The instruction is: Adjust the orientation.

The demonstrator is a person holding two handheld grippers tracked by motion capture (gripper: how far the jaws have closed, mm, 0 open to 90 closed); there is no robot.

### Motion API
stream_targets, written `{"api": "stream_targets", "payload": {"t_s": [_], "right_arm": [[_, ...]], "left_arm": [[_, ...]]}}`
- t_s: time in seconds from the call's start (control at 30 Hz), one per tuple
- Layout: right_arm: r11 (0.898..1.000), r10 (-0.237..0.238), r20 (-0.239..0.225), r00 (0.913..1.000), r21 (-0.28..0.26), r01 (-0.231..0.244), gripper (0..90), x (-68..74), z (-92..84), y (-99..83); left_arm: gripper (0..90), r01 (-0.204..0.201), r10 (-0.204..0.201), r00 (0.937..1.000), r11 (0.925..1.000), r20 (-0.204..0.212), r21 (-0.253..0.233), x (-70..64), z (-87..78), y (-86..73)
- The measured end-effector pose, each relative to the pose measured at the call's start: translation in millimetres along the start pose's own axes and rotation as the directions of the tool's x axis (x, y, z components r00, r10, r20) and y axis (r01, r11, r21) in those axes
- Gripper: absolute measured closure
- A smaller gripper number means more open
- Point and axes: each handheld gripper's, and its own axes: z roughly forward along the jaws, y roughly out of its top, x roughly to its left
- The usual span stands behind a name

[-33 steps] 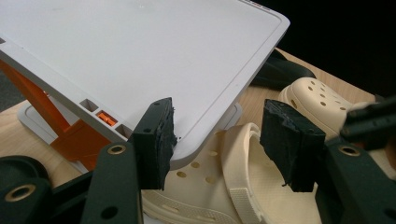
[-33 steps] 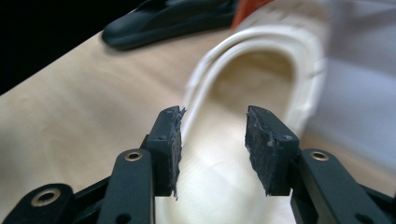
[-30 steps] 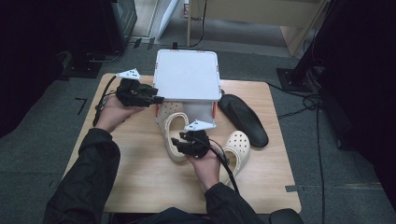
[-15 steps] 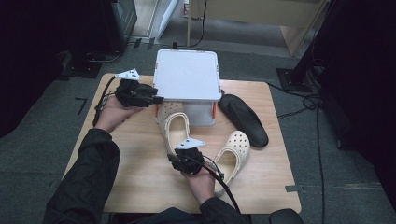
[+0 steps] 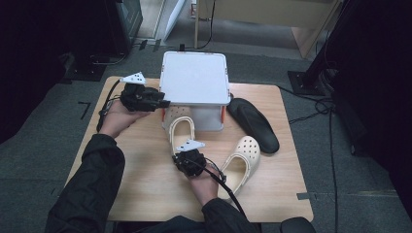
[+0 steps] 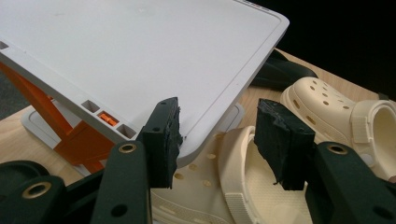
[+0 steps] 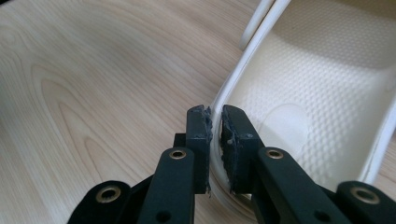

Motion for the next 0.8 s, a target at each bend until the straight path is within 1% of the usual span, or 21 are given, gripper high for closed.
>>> {"api": "stream_targets", "payload": {"t_s": [0.13,0.23,0.33,0.37,0.43,0.5,0.63,0.77,0.8], "right_arm": [[1.0,0.019,-0.012,0.9998,0.006,-0.019,82.2,-2.3,4.0,5.8],[0.999,0.042,-0.031,0.9986,-0.013,-0.043,82.4,-4.3,4.5,10.9],[0.999,0.038,-0.026,0.9989,-0.029,-0.038,82.5,-4.5,4.8,17.6],[0.999,0.036,-0.018,0.9992,-0.033,-0.036,82.6,-5.1,5.1,20.2],[0.999,0.032,-0.011,0.9994,-0.038,-0.032,82.6,-8.3,5.8,25.4],[0.998,0.039,-0.007,0.9992,-0.044,-0.039,82.7,-11.3,7.1,30.2],[0.999,0.035,0.001,0.9994,-0.035,-0.035,82.6,-17.0,13.7,36.2],[0.998,0.054,0.004,0.9986,-0.042,-0.053,82.7,-21.7,19.7,40.6],[0.998,0.052,0.008,0.9986,-0.042,-0.052,82.6,-23.1,21.0,42.0]], "left_arm": [[51.4,-0.004,0.004,1.0,1.0,0.0,0.003,-0.5,0.7,-0.1],[52.2,-0.003,0.003,1.0,1.0,-0.004,0.003,-0.7,0.6,-0.1],[52.6,-0.004,0.004,1.0,1.0,-0.005,0.005,-0.8,0.6,0.0],[52.6,-0.002,0.002,1.0,1.0,-0.006,0.003,-1.0,0.7,0.0],[52.7,-0.002,0.002,1.0,1.0,-0.007,0.003,-0.9,0.7,0.0],[53.0,-0.003,0.003,1.0,1.0,-0.008,0.003,-0.8,0.7,-0.1],[53.4,-0.004,0.004,1.0,1.0,-0.007,0.003,-0.5,0.6,-0.2],[53.7,-0.003,0.003,1.0,1.0,-0.008,0.002,-0.6,0.6,-0.3],[53.7,-0.004,0.004,1.0,1.0,-0.008,0.002,-0.6,0.7,-0.3]]}}
